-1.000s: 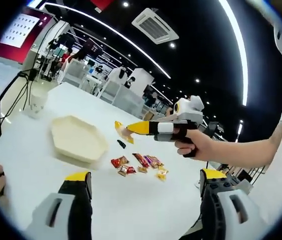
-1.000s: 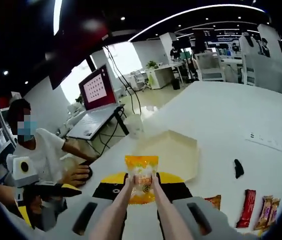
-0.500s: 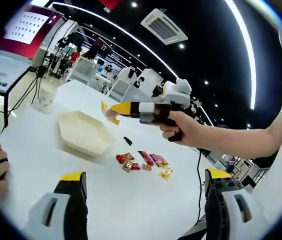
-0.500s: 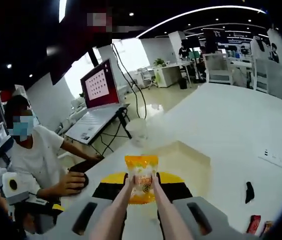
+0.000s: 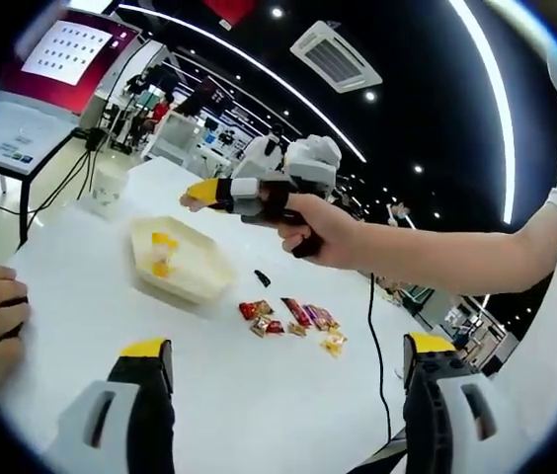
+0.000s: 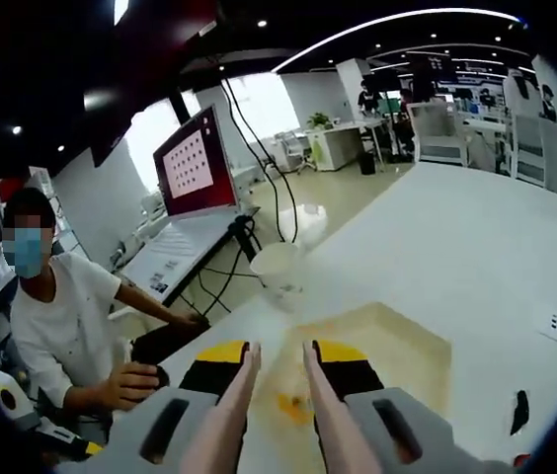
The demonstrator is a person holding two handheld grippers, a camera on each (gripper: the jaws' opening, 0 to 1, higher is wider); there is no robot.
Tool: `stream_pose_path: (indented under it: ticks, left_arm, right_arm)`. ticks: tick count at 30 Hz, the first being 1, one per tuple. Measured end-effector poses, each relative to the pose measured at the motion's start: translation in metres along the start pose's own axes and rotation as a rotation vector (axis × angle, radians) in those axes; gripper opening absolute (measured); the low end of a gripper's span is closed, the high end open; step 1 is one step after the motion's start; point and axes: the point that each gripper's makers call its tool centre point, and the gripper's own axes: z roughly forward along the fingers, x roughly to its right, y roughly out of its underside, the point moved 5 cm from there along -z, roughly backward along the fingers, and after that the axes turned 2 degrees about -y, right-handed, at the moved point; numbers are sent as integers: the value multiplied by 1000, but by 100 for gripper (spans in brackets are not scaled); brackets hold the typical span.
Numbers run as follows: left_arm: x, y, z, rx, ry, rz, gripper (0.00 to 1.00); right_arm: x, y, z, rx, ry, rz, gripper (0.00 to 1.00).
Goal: Place the target food into the container with the food tongs after gripping and lifting it, then release it inside without dropping or visibly crushing the food.
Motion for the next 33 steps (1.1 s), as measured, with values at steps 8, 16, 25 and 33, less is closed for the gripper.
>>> stream_pose_path:
  ticks: [8,16,25,33]
  left_arm:
    - [-8,-5,5,2,-4,34,99]
    - [-13,-8,15,-18,16,60,99]
    - [-4,-10,30,-62,78,79,99]
    - [9,-15,38,-73,105,68,99]
  right_arm:
    - [22,5,-52,60,73,11,25]
    - [40,43,-132,88,206,44,25]
    - [41,65,-168,125,271,105,25]
    - [37,81,-170,120,270,135,25]
